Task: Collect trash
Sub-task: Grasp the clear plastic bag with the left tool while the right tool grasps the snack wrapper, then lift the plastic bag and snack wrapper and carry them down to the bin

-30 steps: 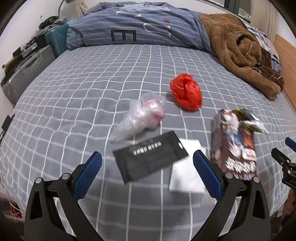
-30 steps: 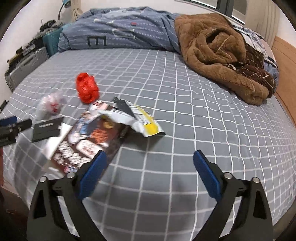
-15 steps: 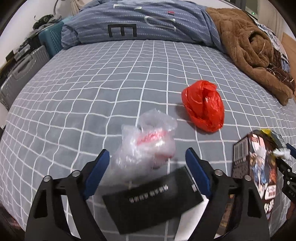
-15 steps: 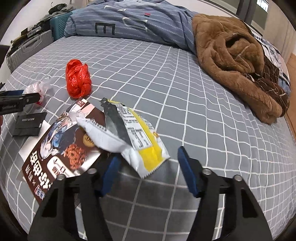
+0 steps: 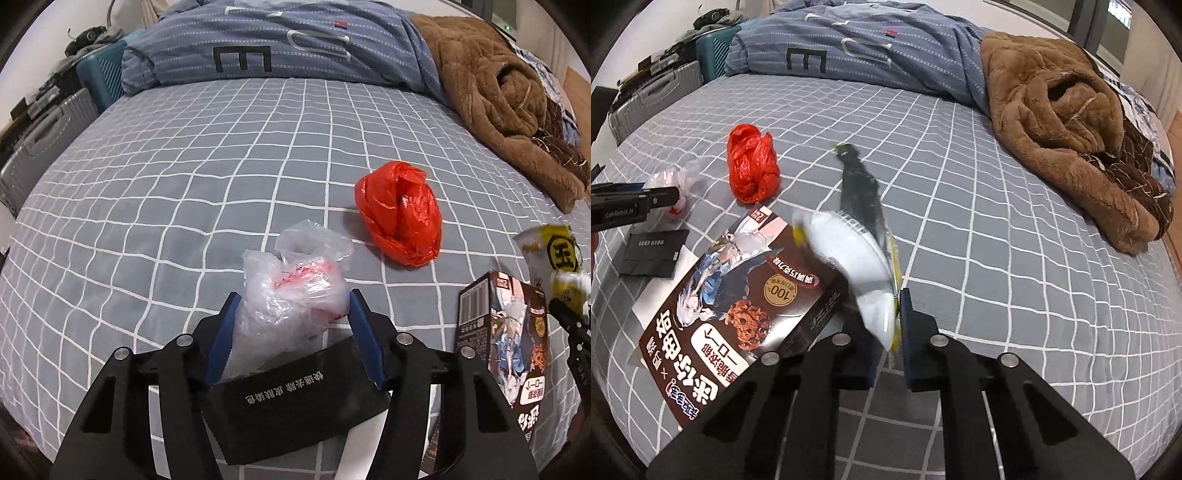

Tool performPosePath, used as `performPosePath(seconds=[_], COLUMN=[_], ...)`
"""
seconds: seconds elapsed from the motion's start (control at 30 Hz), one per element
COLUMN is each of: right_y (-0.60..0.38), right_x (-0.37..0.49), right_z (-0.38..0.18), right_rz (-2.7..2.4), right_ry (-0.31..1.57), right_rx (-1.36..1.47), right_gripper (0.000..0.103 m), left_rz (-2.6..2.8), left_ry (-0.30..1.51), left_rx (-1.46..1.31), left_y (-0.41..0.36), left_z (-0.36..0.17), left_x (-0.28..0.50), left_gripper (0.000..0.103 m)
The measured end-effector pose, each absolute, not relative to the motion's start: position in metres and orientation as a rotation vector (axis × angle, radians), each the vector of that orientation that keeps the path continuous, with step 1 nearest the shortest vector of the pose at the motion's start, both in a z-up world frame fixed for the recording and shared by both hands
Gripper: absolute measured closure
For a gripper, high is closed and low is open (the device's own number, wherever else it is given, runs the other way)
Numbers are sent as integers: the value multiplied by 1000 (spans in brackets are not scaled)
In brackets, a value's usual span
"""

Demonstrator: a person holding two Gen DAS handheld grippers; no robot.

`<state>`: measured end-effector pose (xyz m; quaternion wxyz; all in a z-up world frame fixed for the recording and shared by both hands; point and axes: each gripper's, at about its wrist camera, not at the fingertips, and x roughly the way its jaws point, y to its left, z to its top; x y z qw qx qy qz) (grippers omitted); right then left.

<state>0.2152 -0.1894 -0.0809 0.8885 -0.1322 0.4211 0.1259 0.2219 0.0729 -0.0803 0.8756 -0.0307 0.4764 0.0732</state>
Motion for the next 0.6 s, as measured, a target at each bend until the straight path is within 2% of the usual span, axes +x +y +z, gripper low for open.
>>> performPosePath(seconds=[0.6], right_y=[-207], right_x=[178], right_z=[-36], right_rz=[214], right_ry=[845], right_rx=[-220], right_gripper=[94], left_rz=[143], left_ry=[942], left_rx=[-67], left_y=[57], left_z=[-32], left_x=[178], left_gripper=[46])
